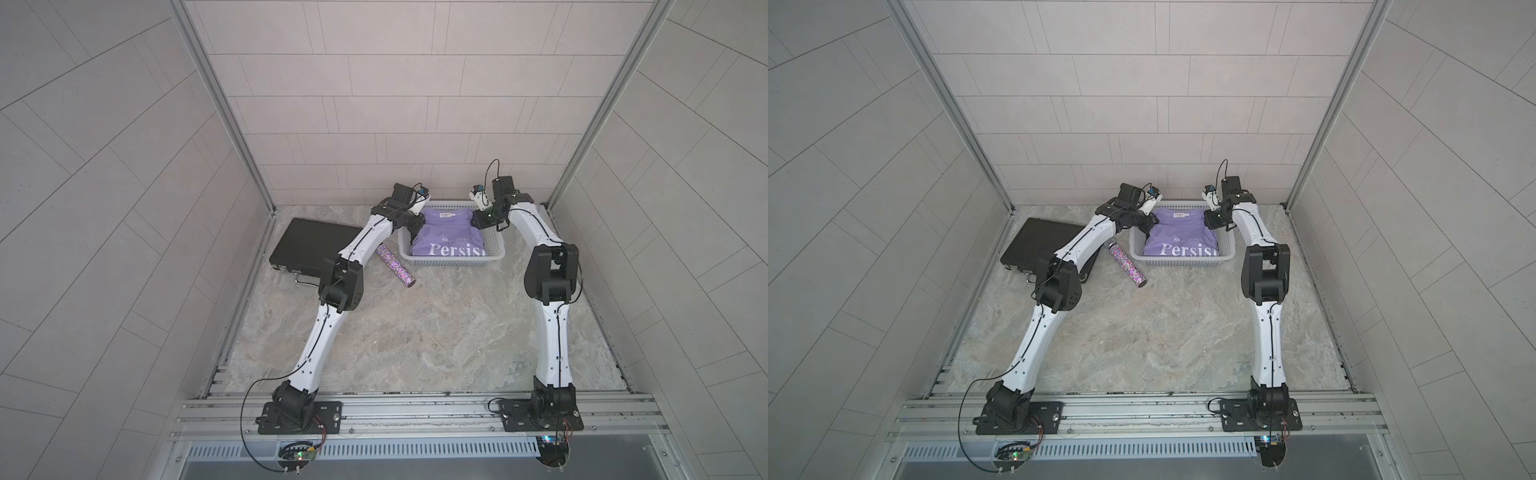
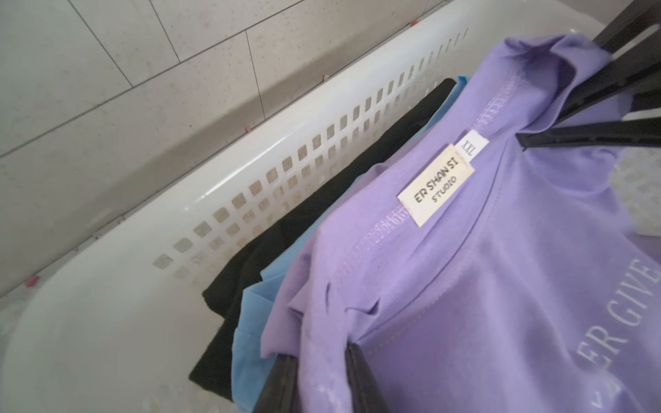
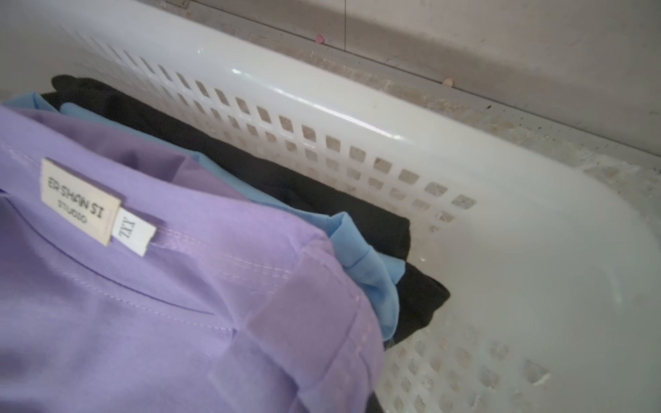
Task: Put the folded t-shirts into the basket
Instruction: Place the T-shirt in the bin.
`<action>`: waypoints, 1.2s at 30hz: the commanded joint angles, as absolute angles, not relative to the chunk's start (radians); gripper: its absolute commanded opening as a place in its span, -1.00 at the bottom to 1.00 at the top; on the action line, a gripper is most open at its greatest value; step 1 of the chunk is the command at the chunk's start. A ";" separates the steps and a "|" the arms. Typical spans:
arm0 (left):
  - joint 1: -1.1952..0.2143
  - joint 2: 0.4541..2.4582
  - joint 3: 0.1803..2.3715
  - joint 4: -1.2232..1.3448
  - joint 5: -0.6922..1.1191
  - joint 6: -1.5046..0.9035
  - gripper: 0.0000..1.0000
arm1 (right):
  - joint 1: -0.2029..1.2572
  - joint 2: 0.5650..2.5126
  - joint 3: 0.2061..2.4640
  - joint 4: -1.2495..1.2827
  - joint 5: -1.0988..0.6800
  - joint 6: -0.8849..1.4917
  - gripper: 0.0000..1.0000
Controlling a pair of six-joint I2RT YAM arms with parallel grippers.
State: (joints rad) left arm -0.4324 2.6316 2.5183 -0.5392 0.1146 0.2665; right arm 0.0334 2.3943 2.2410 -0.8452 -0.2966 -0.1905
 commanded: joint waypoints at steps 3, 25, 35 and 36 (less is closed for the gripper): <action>-0.451 2.677 2.542 -0.453 -0.007 0.375 -0.40 | 0.027 2.433 2.264 -0.783 -0.230 -0.166 -0.55; -0.471 2.576 2.512 -0.435 -0.236 0.491 0.40 | 0.016 2.342 2.279 -0.791 -0.170 -0.194 -0.02; -0.472 2.497 2.503 -0.484 -0.245 0.478 0.60 | 0.005 2.257 2.279 -0.827 -0.181 -0.219 0.09; -0.471 2.489 2.506 -0.498 -0.241 0.471 0.61 | 0.005 2.247 2.278 -0.839 -0.198 -0.232 0.09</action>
